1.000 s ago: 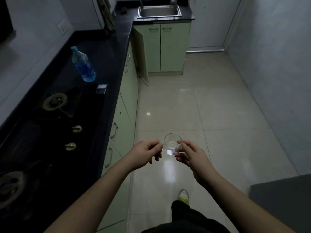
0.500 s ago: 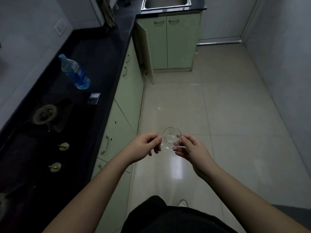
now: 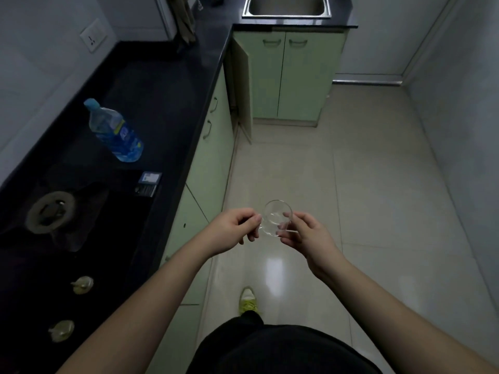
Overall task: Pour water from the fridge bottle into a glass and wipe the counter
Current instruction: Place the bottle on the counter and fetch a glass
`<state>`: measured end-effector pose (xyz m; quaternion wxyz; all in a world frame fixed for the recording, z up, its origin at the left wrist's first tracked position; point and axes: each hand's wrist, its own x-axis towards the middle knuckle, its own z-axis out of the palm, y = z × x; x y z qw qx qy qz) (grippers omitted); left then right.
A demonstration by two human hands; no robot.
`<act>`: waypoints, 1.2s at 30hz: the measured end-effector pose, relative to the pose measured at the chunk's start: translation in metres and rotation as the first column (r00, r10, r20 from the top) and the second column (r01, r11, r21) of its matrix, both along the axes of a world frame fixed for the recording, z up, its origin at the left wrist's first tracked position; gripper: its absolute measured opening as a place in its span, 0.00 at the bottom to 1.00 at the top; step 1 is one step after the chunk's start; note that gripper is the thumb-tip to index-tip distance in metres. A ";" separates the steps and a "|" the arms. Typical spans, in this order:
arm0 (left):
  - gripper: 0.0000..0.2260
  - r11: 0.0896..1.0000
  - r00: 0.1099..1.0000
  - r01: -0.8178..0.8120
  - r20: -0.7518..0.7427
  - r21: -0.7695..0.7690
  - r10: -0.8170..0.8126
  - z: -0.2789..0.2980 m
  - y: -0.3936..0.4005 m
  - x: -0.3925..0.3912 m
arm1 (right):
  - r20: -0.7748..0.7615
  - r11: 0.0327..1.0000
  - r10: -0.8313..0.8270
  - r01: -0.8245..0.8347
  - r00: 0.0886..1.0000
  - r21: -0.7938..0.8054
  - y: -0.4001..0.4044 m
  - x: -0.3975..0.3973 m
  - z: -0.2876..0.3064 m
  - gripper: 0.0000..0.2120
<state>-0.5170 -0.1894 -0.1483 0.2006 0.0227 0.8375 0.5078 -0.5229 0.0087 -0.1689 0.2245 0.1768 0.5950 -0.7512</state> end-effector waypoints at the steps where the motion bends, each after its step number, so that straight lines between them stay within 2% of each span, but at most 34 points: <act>1: 0.13 1.000 1.000 -0.003 -0.002 0.003 0.003 0.001 -0.008 -0.012 | 0.004 1.000 0.002 -0.002 1.000 0.006 -0.009 -0.012 0.001 0.07; 11: 0.13 0.999 1.000 -0.007 -0.010 0.044 0.007 -0.002 -0.068 -0.114 | 0.011 1.000 0.001 -0.001 1.000 0.025 -0.069 -0.119 0.008 0.05; 23: 0.13 0.998 0.998 -0.053 0.018 -0.027 0.053 -0.005 -0.065 -0.234 | 0.022 0.998 0.058 -0.058 0.998 0.002 -0.070 -0.255 -0.005 0.07; 36: 0.12 0.945 0.947 -0.317 0.022 -0.082 0.320 0.008 -0.061 -0.342 | 0.037 0.958 0.285 -0.285 0.958 -0.016 -0.086 -0.408 -0.005 0.07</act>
